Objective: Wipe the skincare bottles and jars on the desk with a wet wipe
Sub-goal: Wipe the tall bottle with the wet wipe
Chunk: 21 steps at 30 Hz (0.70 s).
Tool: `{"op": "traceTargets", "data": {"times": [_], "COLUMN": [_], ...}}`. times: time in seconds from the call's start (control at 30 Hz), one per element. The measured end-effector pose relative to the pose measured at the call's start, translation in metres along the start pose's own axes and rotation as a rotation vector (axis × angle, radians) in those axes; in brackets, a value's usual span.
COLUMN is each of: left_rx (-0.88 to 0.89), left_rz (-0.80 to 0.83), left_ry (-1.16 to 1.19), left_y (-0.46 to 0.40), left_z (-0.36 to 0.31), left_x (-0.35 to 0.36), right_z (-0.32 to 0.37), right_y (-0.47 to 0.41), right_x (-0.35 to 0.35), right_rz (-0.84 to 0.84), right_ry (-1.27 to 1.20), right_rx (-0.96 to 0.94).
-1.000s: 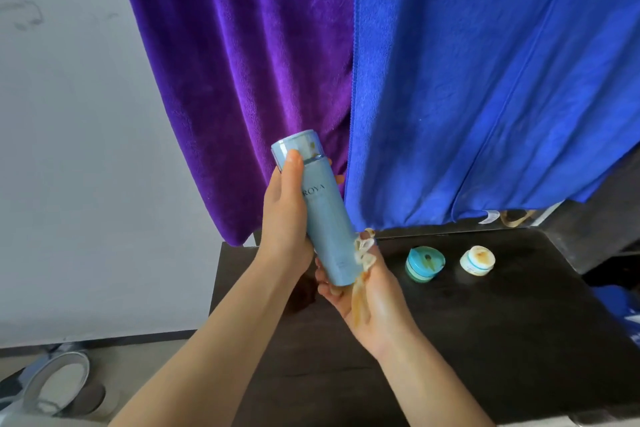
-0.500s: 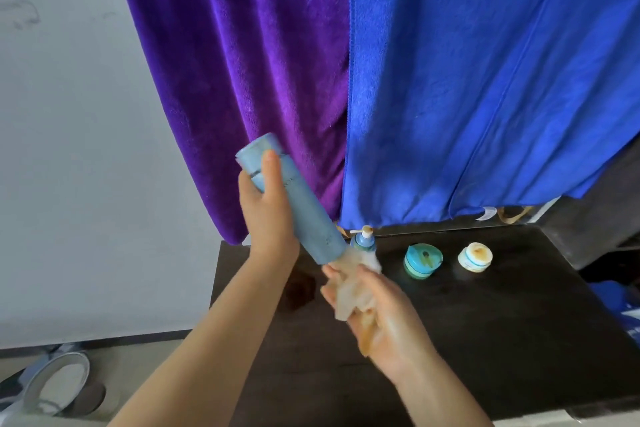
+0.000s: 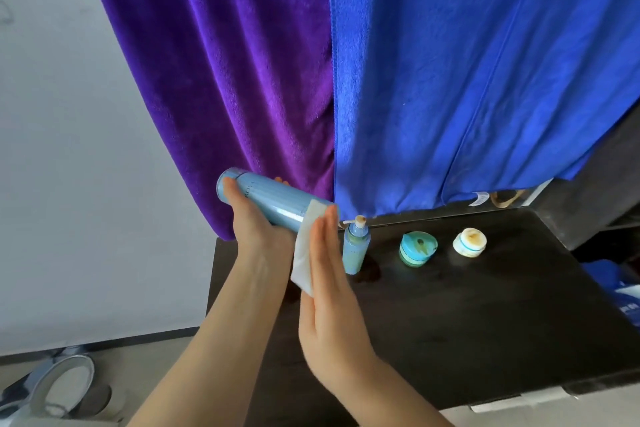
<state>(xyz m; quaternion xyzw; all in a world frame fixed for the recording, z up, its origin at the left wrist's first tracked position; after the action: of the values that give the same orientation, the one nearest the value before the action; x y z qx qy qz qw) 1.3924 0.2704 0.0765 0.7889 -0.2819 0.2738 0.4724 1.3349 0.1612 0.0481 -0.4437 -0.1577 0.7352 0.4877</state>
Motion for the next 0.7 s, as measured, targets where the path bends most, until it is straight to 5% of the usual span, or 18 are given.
{"op": "traceTargets", "data": {"times": [0.1, 0.23, 0.4, 0.53, 0.6, 0.7], "left_rx": [0.143, 0.407, 0.466, 0.547, 0.467, 0.127], "left_rz": [0.039, 0.156, 0.497, 0.543, 0.597, 0.685], "left_ry": [-0.078, -0.562, -0.901, -1.070, -1.097, -0.962], "left_y": [0.001, 0.016, 0.049, 0.055, 0.053, 0.054], "left_z": [-0.010, -0.013, 0.015, 0.010, 0.008, 0.007], "left_x": [-0.001, -0.010, -0.012, -0.010, -0.013, -0.014], "right_z": [-0.005, -0.026, -0.009, -0.010, -0.019, -0.028], "right_y": [0.011, -0.022, -0.053, -0.059, -0.063, -0.067], "right_x": [-0.022, -0.074, -0.058, -0.055, -0.060, -0.066], "right_rz": [-0.038, -0.279, 0.105, 0.110, 0.146, 0.262], "right_ry": [-0.191, -0.553, -0.719, -0.660, -0.682, -0.724], "right_rx": [0.079, 0.733, 0.411, 0.288, 0.294, 0.313]}}
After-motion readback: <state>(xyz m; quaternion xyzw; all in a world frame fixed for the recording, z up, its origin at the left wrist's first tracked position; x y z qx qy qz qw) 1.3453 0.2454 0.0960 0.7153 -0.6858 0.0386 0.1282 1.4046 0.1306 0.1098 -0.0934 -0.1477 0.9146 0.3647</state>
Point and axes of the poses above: each hand's wrist, its own y-axis away from the middle knuckle, its own x-axis out of the palm, z = x × y, the point moved 1 cm from there along -y, towards the middle knuckle, and after that the axes turned 10 degrees about -x, right-handed, at the moved point
